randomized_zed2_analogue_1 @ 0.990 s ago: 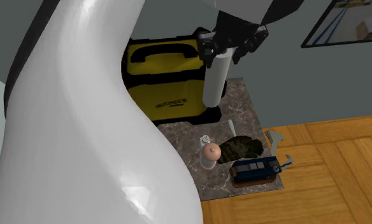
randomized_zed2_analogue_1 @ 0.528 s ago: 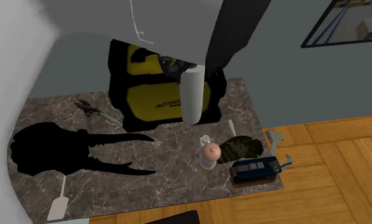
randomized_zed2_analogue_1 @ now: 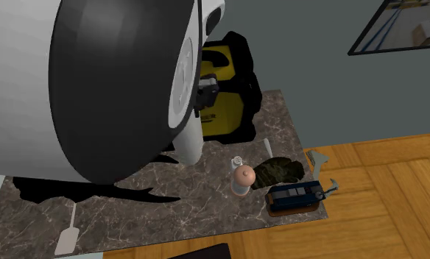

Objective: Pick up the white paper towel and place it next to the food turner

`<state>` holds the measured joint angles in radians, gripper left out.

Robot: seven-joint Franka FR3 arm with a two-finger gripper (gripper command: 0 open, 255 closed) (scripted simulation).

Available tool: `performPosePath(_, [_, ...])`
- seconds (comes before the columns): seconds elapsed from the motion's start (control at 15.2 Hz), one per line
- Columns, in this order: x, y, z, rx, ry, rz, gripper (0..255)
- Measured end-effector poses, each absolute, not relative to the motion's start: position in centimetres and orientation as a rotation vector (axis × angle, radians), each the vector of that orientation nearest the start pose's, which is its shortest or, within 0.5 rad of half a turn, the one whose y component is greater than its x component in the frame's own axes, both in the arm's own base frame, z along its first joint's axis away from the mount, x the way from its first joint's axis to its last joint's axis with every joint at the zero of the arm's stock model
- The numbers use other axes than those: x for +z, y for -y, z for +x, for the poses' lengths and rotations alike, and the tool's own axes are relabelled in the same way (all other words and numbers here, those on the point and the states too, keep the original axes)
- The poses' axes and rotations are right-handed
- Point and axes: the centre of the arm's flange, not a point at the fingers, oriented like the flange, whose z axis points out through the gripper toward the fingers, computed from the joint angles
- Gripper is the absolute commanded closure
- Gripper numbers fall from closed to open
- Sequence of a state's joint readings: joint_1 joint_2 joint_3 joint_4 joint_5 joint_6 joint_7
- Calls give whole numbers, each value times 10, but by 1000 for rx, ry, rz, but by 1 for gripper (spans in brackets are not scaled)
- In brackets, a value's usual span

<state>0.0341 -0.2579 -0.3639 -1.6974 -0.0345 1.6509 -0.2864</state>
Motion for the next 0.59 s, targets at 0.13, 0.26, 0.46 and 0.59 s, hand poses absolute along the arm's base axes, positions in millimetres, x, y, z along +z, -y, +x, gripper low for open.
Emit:
performPosePath(0.13, [698, 161, 437, -319, -65, -3130, 255])
performPosePath(0.26, [698, 137, 430, -319, -65, -3130, 255])
performPosePath(0.46, [700, 100, 415, -318, -65, -3130, 255])
performPosePath(0.59, [698, 74, 403, -319, -65, -3130, 255])
